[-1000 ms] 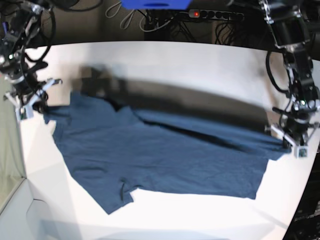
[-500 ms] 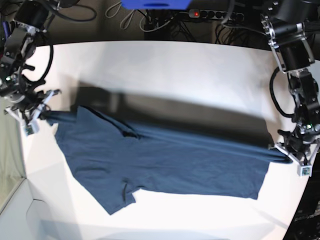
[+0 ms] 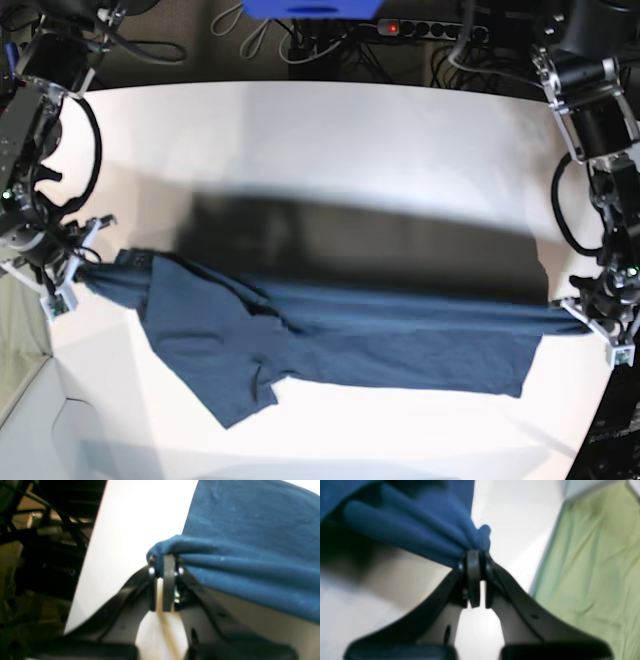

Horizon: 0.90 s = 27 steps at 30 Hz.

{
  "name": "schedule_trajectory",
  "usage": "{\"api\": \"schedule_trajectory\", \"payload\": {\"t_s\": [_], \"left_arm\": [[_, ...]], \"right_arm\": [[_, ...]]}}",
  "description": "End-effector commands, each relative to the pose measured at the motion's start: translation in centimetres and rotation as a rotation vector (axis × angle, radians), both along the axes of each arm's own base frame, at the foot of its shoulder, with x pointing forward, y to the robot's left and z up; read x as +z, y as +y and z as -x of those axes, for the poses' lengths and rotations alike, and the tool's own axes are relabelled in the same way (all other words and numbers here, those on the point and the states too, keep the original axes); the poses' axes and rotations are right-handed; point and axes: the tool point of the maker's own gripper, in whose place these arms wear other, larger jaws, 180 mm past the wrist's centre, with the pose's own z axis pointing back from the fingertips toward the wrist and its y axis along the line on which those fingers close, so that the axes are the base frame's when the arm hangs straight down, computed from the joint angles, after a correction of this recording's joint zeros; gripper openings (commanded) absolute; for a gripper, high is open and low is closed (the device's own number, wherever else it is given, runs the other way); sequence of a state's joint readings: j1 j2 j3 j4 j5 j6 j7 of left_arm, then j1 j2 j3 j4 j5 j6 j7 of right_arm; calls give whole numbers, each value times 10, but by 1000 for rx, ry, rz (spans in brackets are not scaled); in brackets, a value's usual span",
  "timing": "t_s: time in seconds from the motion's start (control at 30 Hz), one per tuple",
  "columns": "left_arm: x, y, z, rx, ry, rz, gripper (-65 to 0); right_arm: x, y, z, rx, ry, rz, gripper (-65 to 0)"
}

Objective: Layout the t-shirt on the table in an organized manner, then fold the t-shirt properly
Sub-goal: 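Lift the shirt with both grippers and pull it back toward the arms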

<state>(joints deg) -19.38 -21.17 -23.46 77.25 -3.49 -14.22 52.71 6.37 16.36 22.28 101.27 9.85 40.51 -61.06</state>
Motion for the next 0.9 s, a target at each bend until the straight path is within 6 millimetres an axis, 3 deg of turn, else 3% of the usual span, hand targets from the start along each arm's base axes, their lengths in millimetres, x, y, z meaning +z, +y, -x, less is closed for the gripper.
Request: {"api": "schedule_trajectory", "payload": {"t_s": [0.0, 0.1, 0.23, 0.3, 0.53, 0.67, 0.87], "left_arm": [[21, 13, -4, 24, -41, -45, -649], [18, 12, -1, 25, -26, -41, -649], [-3, -3, 8, -33, 38, -72, -649], [-1, -8, 11, -72, 47, -114, -649], [-5, -64, 38, -311, 86, -265, -649], [-2, -90, 54, -433, 92, -334, -649], [4, -100, 63, -515, 94, -373, -649]], "right_arm": [[8, -11, 0, -22, -12, 33, -650], [-6, -3, 11, 0, 29, 32, -650], [-18, 13, 26, 83, 83, 77, -650], [-13, 18, 29, 112, 76, 103, -650], [7, 17, 39, 157, 45, 192, -650], [-4, 25, 47, 220, 95, 219, -650], [-26, 37, 67, 334, 190, 264, -650]]}}
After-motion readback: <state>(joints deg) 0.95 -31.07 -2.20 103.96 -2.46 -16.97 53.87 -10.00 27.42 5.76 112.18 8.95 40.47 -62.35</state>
